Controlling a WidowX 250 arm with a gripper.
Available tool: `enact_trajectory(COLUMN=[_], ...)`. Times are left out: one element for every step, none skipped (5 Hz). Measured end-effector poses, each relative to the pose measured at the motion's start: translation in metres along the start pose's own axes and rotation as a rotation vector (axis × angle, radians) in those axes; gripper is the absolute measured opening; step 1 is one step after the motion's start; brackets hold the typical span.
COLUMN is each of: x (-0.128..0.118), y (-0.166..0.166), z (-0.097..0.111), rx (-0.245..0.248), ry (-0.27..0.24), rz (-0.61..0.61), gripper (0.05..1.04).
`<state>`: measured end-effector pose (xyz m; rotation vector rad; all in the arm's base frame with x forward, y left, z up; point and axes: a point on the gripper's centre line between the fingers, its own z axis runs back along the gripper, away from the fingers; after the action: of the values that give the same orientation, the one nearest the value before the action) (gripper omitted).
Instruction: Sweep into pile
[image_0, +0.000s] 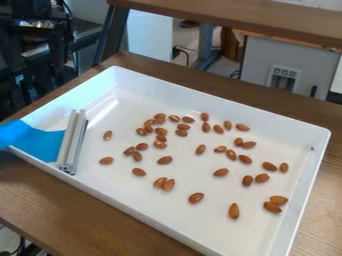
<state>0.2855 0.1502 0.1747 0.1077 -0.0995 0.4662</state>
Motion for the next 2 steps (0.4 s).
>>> enact_trajectory(x=[-0.001,-0.006], y=[-0.002,-0.014], z=[-0.009,-0.029], rx=[-0.006,-0.043], ry=[0.023,0.007], rz=[0.002,0.0], gripper=[1.0,1.0])
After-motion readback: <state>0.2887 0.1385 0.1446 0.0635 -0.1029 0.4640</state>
